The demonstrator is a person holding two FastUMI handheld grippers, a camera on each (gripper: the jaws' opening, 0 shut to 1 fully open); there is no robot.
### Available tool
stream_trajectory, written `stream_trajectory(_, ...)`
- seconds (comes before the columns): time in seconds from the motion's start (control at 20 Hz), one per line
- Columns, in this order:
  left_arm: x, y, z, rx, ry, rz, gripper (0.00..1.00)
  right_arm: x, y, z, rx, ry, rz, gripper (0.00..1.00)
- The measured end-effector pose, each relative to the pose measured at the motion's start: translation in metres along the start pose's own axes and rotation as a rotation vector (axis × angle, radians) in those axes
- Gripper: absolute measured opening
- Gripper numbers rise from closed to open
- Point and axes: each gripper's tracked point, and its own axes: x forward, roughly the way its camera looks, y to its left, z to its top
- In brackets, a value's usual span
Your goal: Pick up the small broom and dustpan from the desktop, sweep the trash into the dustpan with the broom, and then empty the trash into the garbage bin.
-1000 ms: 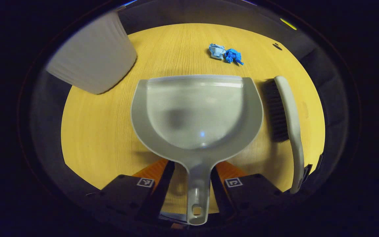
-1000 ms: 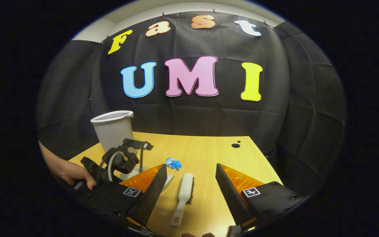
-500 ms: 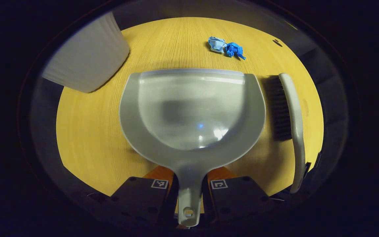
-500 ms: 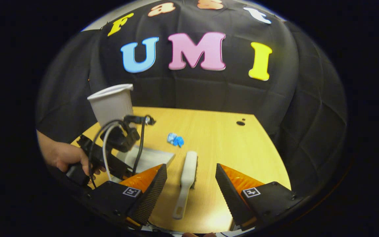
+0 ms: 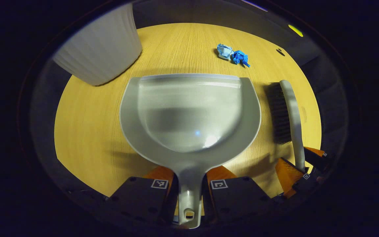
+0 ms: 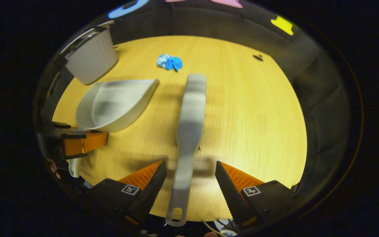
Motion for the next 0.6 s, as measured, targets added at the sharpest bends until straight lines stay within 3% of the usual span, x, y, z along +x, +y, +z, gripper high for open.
stream_trajectory(0.1, 0.000, 0.000, -0.001, 0.010, -0.006, -0.010, 0.30, 0.012, 0.000, 0.003, 0.008, 0.031, -0.003, 0.97)
stream_trajectory(0.2, -0.001, 0.001, -0.001, 0.011, -0.011, -0.014, 0.30, 0.018, 0.004, 0.014, 0.009, 0.025, -0.005, 0.94)
stream_trajectory(0.25, -0.001, 0.000, 0.000, 0.010, -0.012, -0.014, 0.31, 0.018, 0.006, 0.018, 0.007, 0.036, -0.001, 0.87)
stream_trajectory(0.3, 0.000, 0.000, -0.001, 0.009, -0.011, -0.013, 0.30, 0.019, 0.009, 0.016, 0.006, 0.055, 0.005, 0.90)
stream_trajectory(0.45, 0.000, 0.001, -0.001, 0.009, -0.014, -0.016, 0.30, 0.020, 0.011, 0.020, -0.014, 0.084, 0.016, 0.71)
stream_trajectory(0.5, -0.001, 0.001, -0.001, 0.007, -0.016, -0.020, 0.30, 0.020, 0.013, 0.020, -0.022, 0.095, 0.026, 0.58)
stream_trajectory(0.6, -0.001, 0.001, -0.001, 0.002, -0.018, -0.029, 0.30, 0.019, 0.012, 0.024, -0.017, 0.101, 0.046, 0.47)
